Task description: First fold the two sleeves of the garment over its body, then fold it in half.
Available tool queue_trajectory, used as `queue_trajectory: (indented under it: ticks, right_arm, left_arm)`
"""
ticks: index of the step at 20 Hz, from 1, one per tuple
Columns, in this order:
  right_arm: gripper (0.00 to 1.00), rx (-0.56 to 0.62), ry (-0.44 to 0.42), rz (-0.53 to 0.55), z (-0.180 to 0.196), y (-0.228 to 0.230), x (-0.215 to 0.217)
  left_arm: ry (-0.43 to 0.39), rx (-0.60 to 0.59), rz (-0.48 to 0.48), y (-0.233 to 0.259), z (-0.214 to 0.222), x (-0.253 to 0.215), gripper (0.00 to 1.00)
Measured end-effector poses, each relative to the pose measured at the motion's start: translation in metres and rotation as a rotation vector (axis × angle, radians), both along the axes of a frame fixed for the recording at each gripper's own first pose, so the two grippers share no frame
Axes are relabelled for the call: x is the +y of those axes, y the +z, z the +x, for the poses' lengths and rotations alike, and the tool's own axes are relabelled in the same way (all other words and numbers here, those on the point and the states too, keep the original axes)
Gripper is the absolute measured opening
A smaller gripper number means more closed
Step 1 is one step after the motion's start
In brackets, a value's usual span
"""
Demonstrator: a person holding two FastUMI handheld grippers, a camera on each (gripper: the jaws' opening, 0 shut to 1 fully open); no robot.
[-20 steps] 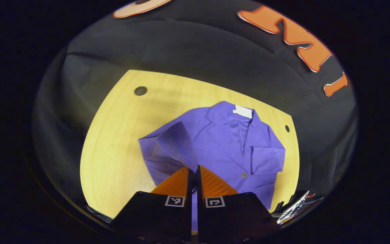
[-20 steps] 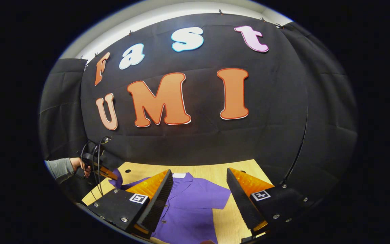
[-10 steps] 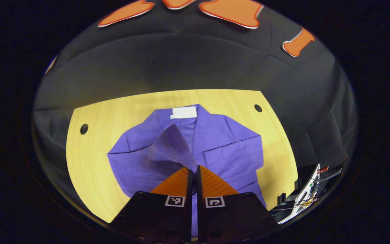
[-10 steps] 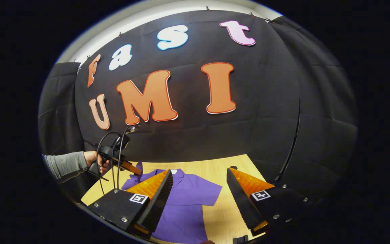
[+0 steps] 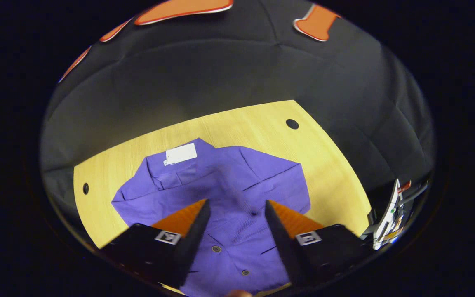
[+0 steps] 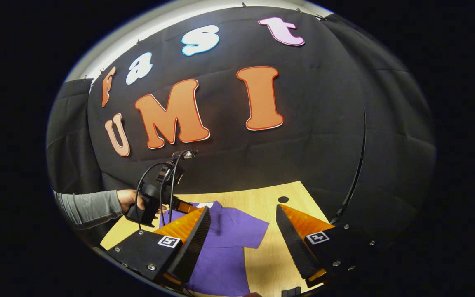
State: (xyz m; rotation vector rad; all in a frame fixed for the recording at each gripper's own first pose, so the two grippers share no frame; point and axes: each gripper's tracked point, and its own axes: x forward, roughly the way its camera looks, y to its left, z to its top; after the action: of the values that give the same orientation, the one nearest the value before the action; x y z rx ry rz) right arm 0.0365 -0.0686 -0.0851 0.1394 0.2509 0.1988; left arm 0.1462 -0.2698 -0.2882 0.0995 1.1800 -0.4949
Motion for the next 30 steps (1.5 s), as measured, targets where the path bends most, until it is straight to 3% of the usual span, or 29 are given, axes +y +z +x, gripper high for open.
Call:
queue_trajectory:
  ticks: [2, 4, 11, 16, 19, 23, 25, 27, 30]
  right_arm:
    - [0.94, 0.012, 0.012, -0.002, 0.003, -0.005, 0.008]
    - [0.94, 0.024, 0.017, -0.013, 0.005, -0.012, 0.015]
    - [0.95, 0.01, 0.029, -0.087, 0.009, -0.02, 0.044]
    - [0.95, -0.059, 0.025, -0.134, 0.01, -0.012, 0.066]
    - [0.95, -0.128, -0.003, -0.15, 0.007, -0.003, 0.072]
    - [0.95, -0.145, -0.008, -0.143, 0.001, -0.008, 0.082]
    - [0.95, -0.122, -0.002, -0.143, -0.001, -0.018, 0.084]
    - [0.95, -0.072, 0.001, -0.172, -0.004, -0.038, 0.08]
    - [0.95, 0.039, 0.026, -0.208, -0.016, -0.074, 0.075]
  left_arm:
    - [-0.016, -0.088, 0.113, 0.001, -0.005, 0.03, 1.0]
    - [0.001, -0.154, 0.14, 0.013, -0.016, 0.049, 1.0]
    - [0.195, -0.379, 0.046, 0.087, -0.05, 0.119, 0.99]
    - [0.323, -0.635, 0.028, 0.145, -0.072, 0.173, 0.99]
    - [0.41, -0.71, 0.047, 0.161, -0.094, 0.211, 1.0]
    - [0.499, -0.854, 0.004, 0.191, -0.126, 0.241, 1.0]
    - [0.523, -0.934, 0.054, 0.199, -0.143, 0.253, 0.99]
    - [0.525, -0.934, 0.084, 0.194, -0.168, 0.25, 1.0]
    - [0.52, -0.818, 0.119, 0.152, -0.193, 0.254, 0.98]
